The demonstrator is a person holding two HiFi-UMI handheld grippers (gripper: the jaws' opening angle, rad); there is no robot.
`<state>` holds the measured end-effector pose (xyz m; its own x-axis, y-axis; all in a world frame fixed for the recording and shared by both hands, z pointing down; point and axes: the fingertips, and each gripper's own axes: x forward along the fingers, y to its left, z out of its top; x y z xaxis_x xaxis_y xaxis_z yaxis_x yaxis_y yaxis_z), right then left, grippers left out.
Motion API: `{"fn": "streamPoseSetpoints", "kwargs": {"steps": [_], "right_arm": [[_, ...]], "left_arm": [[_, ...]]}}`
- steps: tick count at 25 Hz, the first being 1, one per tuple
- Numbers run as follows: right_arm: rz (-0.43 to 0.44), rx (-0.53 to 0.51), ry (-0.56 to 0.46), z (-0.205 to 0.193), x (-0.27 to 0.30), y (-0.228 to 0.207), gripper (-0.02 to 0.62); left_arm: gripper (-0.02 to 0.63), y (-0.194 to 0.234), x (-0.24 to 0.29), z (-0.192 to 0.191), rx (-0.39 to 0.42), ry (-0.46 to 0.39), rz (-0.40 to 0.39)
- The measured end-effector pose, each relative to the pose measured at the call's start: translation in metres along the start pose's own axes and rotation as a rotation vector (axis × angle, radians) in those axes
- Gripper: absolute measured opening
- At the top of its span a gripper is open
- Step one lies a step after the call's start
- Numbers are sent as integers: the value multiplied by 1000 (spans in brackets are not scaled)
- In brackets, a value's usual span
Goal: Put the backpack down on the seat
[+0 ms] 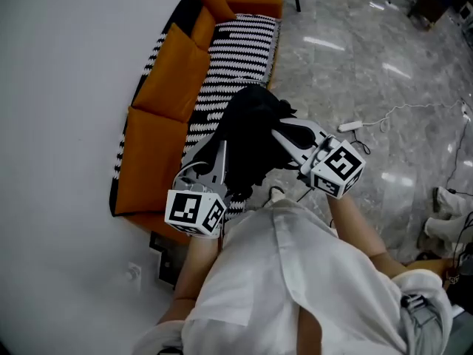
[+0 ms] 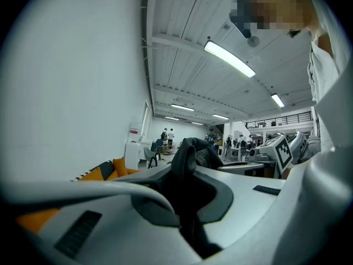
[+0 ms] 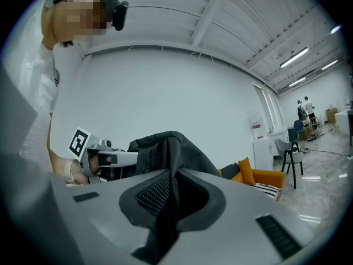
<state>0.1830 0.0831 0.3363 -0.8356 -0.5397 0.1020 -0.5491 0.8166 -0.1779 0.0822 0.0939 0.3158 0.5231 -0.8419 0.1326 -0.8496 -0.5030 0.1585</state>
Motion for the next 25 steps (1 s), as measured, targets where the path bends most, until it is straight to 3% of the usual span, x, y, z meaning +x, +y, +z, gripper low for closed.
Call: {"fn": "streamPoseSetpoints", "kwargs": {"steps": [11,18,25], "right_arm": [[20,12,12,7,14,-56,44],[-7,37,57,-2,62,-89,44],[16,7,59,17,130,-126,44]], "left_arm": [[25,11,54,3,-29,10,7],[25,60,91,-5,-77,21,-29],[25,120,130,14,-89,-15,-59]]}}
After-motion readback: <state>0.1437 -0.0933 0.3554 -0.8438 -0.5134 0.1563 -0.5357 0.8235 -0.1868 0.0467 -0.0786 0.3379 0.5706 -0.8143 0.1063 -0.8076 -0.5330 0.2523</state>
